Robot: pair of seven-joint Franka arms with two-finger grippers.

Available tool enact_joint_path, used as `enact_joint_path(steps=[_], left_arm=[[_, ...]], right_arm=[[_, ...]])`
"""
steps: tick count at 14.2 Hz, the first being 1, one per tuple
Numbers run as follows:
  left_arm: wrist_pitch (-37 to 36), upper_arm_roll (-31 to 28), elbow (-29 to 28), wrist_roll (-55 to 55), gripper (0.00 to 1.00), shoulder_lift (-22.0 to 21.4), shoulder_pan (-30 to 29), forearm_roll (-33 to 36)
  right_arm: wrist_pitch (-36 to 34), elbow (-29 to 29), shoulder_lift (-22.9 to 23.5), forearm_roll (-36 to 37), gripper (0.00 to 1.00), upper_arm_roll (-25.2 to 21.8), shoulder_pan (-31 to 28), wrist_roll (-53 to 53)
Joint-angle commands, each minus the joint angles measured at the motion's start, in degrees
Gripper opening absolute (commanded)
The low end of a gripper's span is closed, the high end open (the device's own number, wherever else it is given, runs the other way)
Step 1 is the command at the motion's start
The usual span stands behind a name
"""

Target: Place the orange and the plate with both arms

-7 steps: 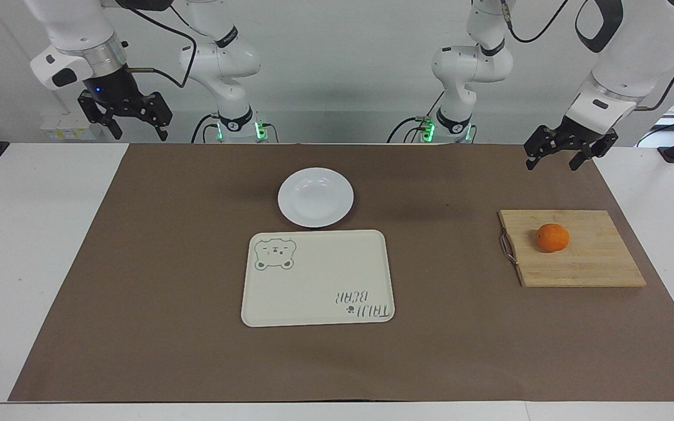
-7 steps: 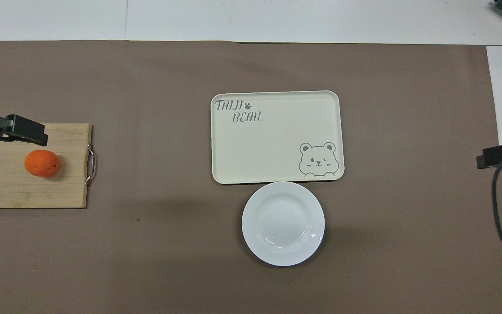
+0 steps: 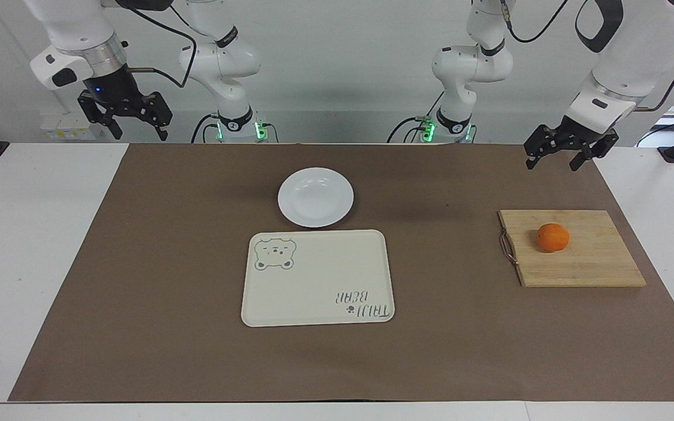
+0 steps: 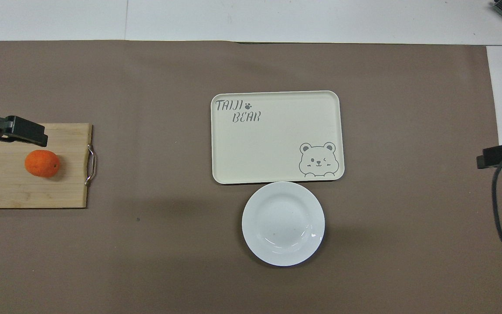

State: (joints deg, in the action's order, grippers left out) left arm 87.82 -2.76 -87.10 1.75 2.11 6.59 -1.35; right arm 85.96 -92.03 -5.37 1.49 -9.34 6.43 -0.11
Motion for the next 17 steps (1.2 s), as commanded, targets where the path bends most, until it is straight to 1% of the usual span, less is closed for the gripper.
enact_joint_path(steps=[1,5,10,15,17], left_arm=[[0.1,-0.1,0.4,1.0,1.00,0.1,-0.2,-0.3],[0.2,-0.1,0.2,2.1,1.00,0.2,-0.4,-0.3],[2.4,-0.2,-1.1,7.1,1.00,0.5,-2.3,-0.3],[8.6,-0.3,-6.0,14.1,1.00,0.6,-6.1,-0.3],[10.8,-0.3,-8.3,14.9,1.00,0.6,-6.9,-0.3]], right_arm=[[-0.8,0.6,0.2,-0.3,1.00,0.0,-0.2,-1.2],[-0.8,0.6,0.2,-0.3,1.00,-0.1,-0.2,-1.2],[-0.8,0.6,0.2,-0.3,1.00,0.0,-0.2,-1.2],[-0.8,0.6,0.2,-0.3,1.00,-0.1,-0.2,-1.1],[-0.7,0.6,0.2,-0.3,1.00,0.0,-0.2,-1.2]])
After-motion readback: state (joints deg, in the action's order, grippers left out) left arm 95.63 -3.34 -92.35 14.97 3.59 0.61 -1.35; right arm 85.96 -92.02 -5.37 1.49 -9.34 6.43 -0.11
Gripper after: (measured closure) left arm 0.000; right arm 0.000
